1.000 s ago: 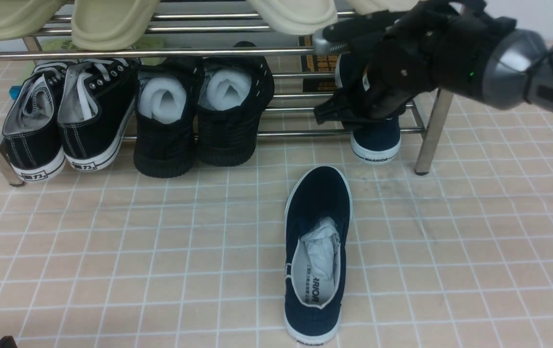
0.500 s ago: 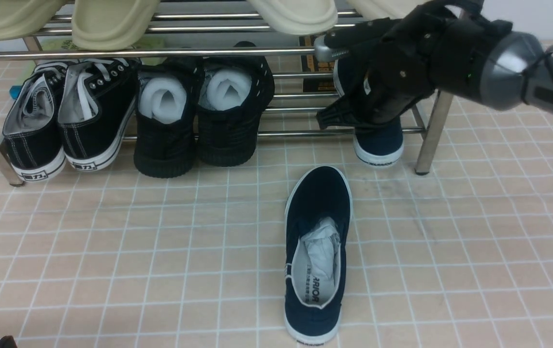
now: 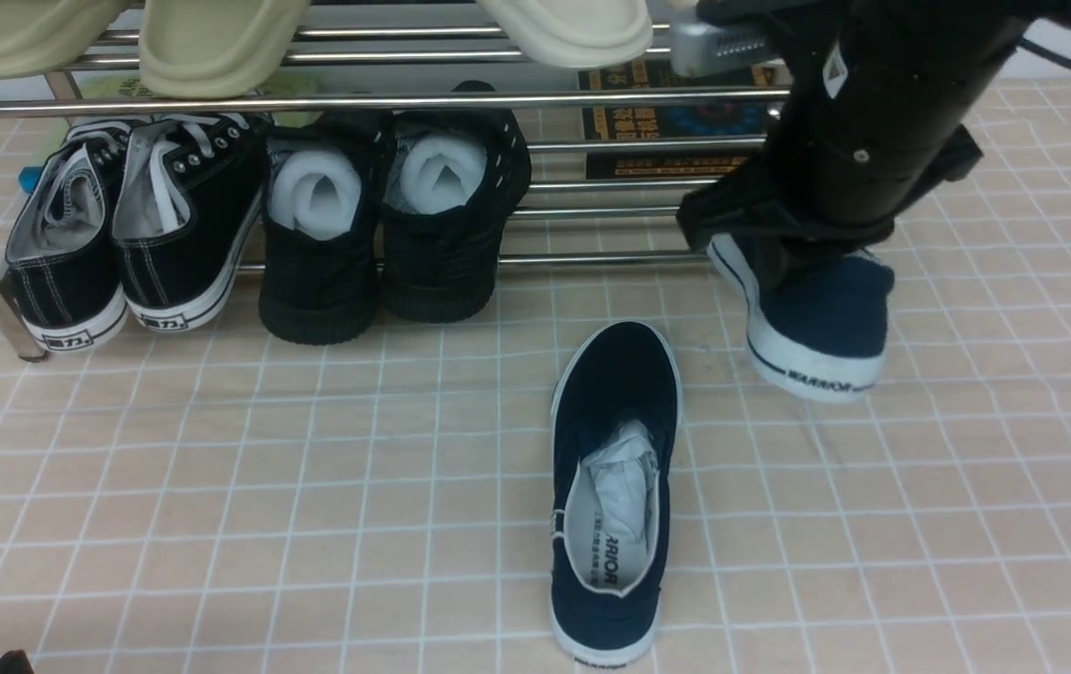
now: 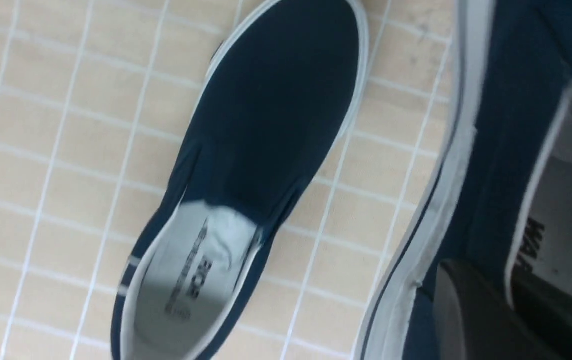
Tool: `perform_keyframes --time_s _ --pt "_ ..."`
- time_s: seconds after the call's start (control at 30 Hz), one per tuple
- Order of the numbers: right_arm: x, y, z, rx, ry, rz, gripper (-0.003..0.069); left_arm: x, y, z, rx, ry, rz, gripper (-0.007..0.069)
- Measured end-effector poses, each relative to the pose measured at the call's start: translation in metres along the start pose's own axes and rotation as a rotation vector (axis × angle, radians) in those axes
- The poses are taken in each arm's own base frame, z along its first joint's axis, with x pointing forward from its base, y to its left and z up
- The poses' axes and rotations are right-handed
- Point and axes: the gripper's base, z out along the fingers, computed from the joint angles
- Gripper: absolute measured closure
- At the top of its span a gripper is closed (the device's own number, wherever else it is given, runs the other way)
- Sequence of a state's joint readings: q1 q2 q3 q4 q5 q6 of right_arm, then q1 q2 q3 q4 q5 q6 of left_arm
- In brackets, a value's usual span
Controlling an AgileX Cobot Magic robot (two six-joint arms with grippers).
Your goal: Take the shoes off the shelf from the light coffee tablecloth by hand.
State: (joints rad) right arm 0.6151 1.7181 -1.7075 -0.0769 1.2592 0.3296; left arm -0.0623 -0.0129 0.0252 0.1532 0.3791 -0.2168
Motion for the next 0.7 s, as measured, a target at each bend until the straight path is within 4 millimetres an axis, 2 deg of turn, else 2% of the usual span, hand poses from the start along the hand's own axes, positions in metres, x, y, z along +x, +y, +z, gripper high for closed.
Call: perform_keyframes --time_s 0.03,0.17,0.37,0.5,0.7 --pt "0.001 0.001 0.000 -0.001 0.002 0.000 0.0627 0.000 0.000 0.000 0.000 0.000 0.000 0.0384" --pt "0.026 0.013 0.010 0.016 0.057 0.030 0.0627 0.000 0.000 0.000 0.000 0.000 0.000 0.0384" --pt "0.052 0.016 0.051 0.043 0.088 0.110 0.0627 0.000 0.000 0.000 0.000 0.000 0.000 0.0384" --pt "0.060 0.014 0.071 0.032 0.053 0.119 0.0627 0.000 0.000 0.000 0.000 0.000 0.000 0.0384" --pt "0.061 0.015 0.076 0.024 0.027 0.112 0.0627 0.000 0.000 0.000 0.000 0.000 0.000 0.0384"
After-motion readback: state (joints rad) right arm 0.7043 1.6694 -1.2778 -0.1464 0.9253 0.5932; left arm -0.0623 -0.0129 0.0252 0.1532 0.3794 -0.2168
